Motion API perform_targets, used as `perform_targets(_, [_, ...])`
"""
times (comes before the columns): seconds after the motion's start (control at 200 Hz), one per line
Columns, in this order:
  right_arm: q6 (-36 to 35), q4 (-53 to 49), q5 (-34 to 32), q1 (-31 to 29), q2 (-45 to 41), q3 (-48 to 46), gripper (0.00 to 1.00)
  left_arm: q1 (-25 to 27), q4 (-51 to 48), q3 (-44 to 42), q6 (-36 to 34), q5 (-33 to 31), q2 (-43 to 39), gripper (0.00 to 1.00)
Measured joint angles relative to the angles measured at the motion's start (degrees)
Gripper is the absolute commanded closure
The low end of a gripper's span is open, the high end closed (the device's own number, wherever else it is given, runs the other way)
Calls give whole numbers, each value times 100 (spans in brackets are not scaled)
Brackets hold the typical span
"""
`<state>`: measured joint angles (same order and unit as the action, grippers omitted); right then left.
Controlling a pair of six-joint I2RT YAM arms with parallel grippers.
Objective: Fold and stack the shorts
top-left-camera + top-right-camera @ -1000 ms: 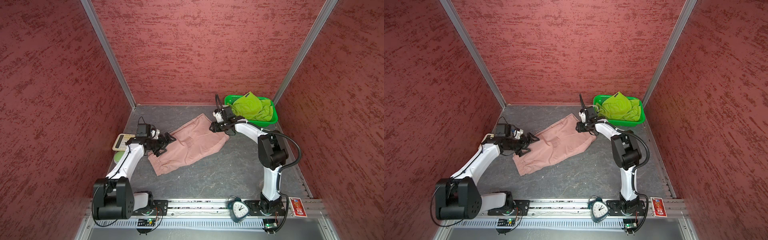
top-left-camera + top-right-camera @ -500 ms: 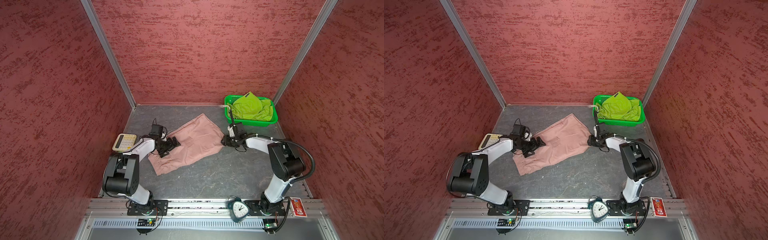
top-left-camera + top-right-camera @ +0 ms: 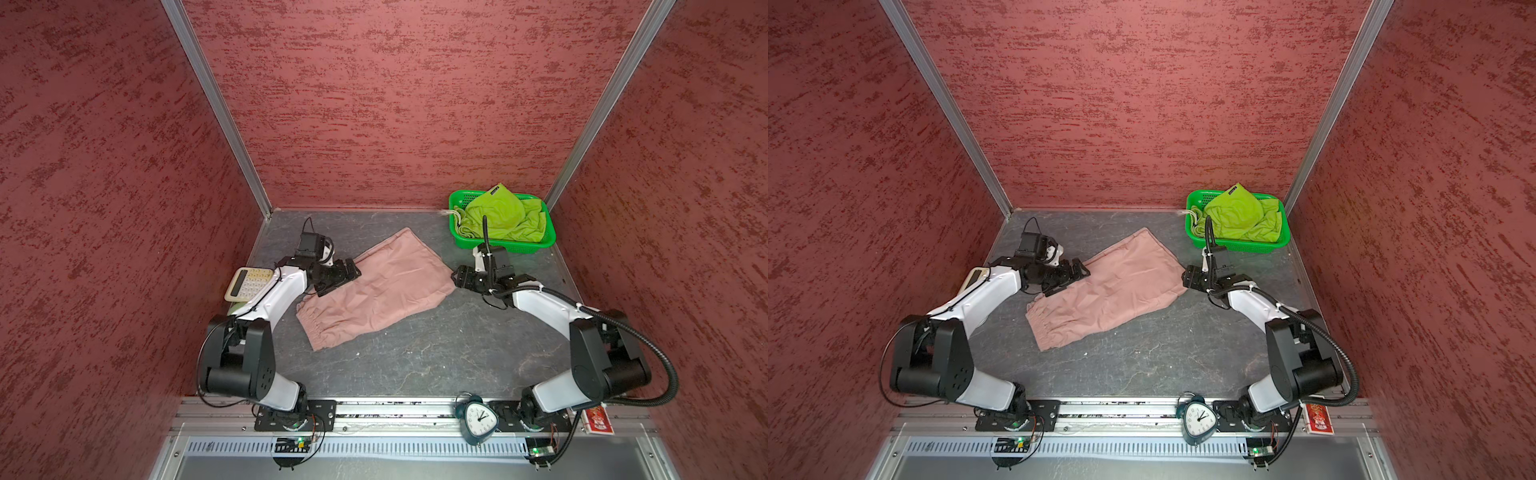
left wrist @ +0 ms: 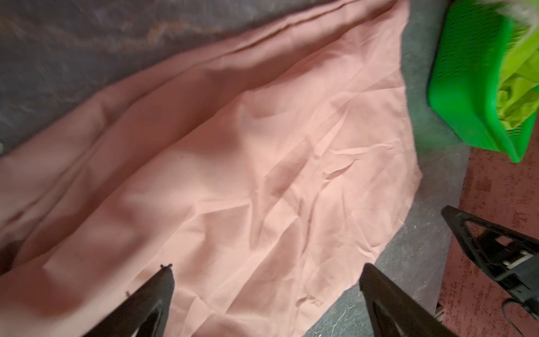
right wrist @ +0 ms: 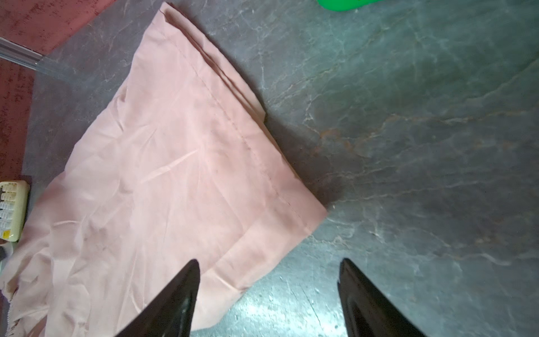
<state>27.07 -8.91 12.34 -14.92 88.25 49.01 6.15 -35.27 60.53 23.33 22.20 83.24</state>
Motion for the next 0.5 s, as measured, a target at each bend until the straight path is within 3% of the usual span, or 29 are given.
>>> perform_targets(0.26, [428,254,170,94,549,-20,18,-79,-114,-142,39,125,-1005,1])
perform_targets(0.501, [1320,1204,407,114,627,-597,18,-273,-273,-420,92,205,-1281,1])
